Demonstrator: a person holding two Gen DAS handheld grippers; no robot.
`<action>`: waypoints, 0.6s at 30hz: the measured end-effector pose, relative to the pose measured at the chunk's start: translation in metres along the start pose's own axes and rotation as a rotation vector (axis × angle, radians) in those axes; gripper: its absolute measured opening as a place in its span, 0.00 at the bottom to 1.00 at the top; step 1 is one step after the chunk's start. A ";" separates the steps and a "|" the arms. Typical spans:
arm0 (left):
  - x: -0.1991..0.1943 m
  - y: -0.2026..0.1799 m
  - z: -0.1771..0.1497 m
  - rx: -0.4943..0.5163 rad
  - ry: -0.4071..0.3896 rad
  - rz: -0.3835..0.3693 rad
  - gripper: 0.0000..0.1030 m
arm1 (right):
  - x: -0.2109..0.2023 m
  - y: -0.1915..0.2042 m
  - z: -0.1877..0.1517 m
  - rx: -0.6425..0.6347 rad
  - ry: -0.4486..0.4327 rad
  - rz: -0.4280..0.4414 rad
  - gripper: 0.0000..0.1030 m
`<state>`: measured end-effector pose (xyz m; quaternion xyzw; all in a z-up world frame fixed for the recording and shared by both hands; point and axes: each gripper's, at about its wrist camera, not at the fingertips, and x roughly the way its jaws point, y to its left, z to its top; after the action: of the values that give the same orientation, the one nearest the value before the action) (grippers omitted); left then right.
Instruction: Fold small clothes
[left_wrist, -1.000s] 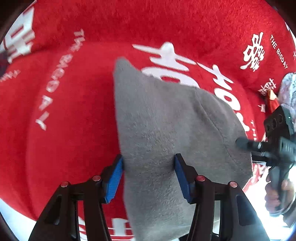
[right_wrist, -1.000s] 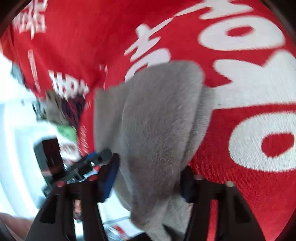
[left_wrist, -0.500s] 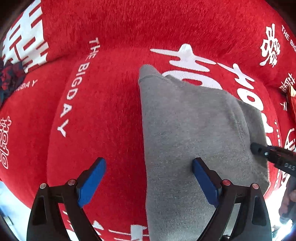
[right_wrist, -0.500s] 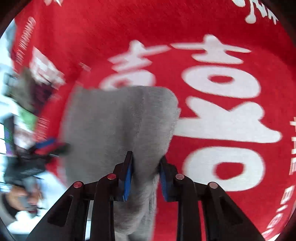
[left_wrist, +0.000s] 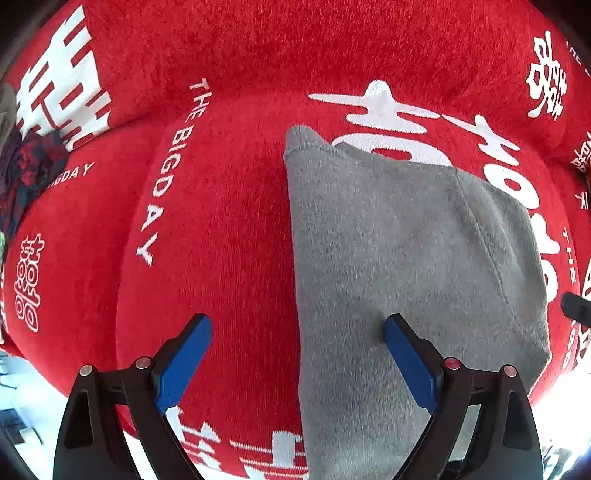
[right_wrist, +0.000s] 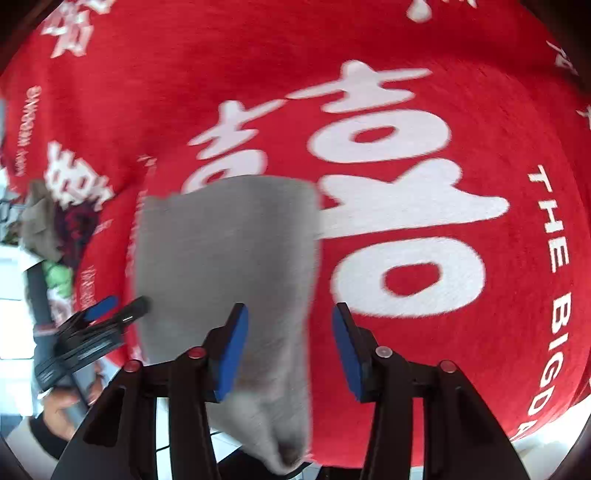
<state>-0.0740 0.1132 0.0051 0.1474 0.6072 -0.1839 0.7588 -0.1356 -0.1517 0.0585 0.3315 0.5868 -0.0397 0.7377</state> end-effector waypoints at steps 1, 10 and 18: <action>-0.001 0.000 -0.002 -0.005 0.007 -0.004 0.92 | -0.002 0.009 -0.003 -0.024 0.005 0.017 0.28; -0.003 0.002 -0.013 -0.042 0.047 0.001 0.92 | 0.048 0.033 -0.030 -0.161 0.164 -0.087 0.16; -0.007 -0.002 -0.015 -0.026 0.058 0.028 0.92 | 0.048 0.024 -0.032 -0.182 0.172 -0.104 0.03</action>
<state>-0.0892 0.1190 0.0084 0.1512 0.6290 -0.1608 0.7454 -0.1372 -0.0997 0.0239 0.2348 0.6654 0.0041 0.7086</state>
